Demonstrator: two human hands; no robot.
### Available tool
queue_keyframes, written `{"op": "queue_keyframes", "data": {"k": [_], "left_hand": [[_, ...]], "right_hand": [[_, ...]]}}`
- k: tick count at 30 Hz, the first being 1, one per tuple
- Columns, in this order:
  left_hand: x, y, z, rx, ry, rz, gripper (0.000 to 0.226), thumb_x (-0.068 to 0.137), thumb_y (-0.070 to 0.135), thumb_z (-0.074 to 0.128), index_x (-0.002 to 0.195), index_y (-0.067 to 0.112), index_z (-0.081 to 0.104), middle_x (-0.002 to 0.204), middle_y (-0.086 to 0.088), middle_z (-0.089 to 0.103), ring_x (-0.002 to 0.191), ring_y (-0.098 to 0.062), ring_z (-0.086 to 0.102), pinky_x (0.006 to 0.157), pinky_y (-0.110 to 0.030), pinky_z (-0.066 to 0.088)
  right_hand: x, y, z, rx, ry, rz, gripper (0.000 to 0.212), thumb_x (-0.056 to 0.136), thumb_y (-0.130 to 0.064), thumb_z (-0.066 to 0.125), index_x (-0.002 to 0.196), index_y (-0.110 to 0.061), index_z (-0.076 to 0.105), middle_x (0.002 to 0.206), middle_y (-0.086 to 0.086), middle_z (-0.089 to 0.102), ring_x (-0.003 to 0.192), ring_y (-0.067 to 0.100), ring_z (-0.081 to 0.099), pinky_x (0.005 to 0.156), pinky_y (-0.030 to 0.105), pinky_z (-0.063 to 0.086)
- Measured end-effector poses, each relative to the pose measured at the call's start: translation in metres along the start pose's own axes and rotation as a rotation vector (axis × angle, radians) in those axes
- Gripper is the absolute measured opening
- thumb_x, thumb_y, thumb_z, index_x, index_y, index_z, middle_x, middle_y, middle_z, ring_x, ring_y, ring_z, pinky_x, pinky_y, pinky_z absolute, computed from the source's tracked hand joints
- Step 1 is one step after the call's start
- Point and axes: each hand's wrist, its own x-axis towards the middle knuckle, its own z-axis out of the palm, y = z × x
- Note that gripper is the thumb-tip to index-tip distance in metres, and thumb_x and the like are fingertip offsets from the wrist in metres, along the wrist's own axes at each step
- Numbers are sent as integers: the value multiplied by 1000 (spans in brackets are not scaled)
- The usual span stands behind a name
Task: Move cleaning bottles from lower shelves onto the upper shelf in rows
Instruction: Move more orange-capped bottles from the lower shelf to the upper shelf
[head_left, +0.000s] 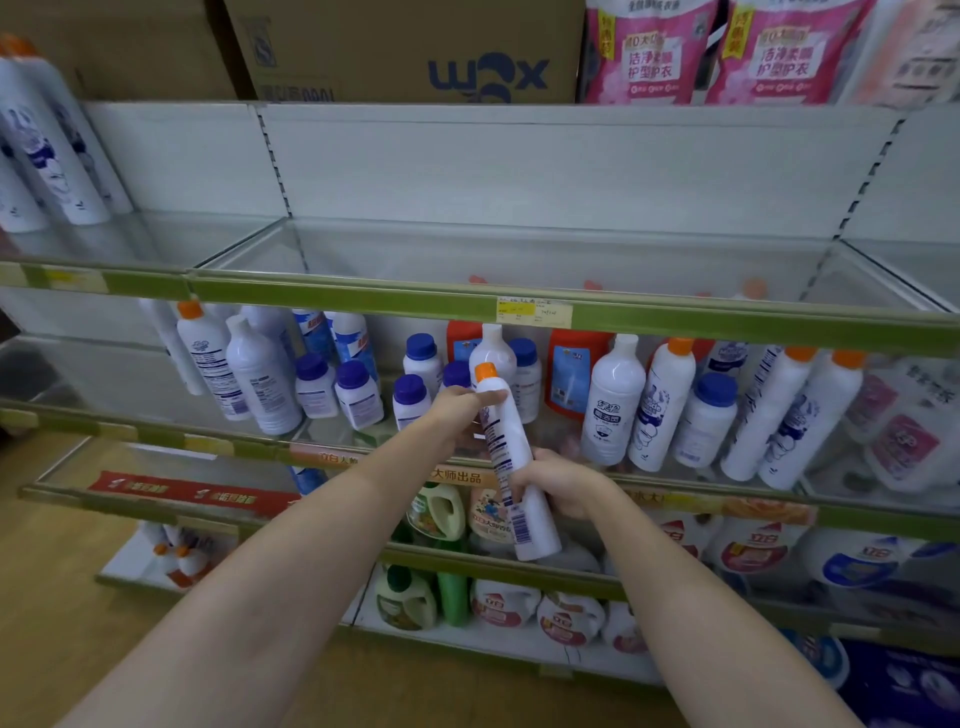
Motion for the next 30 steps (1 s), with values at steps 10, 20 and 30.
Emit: {"op": "queue_keyframes", "data": {"k": [10,20,30], "left_hand": [[-8,1,-89,-196,314,90,52,83,27,76,124,3,54,109,-20,67,98,-37,67,84,-48,58],[-54,41,-258,-279,664,302,20,86,25,74,85,9,62,73,-9,60,70,-26,60,61,-33,48],[-88,122,-424,-239,668,553,32,81,24,80,99,0,70,84,-10,69,72,-22,65,65,-32,52]], "right_hand": [[33,-66,75,-326,-37,-119,86,65,-18,77,142,-24,38,125,7,58,113,29,59,98,52,52],[53,-184,233,-509,-84,-466,87,88,-25,74,153,-15,17,144,14,45,123,32,52,94,46,53],[74,-327,357,-476,-39,-695,70,77,-24,79,130,-22,33,107,0,56,99,25,61,84,47,58]]}}
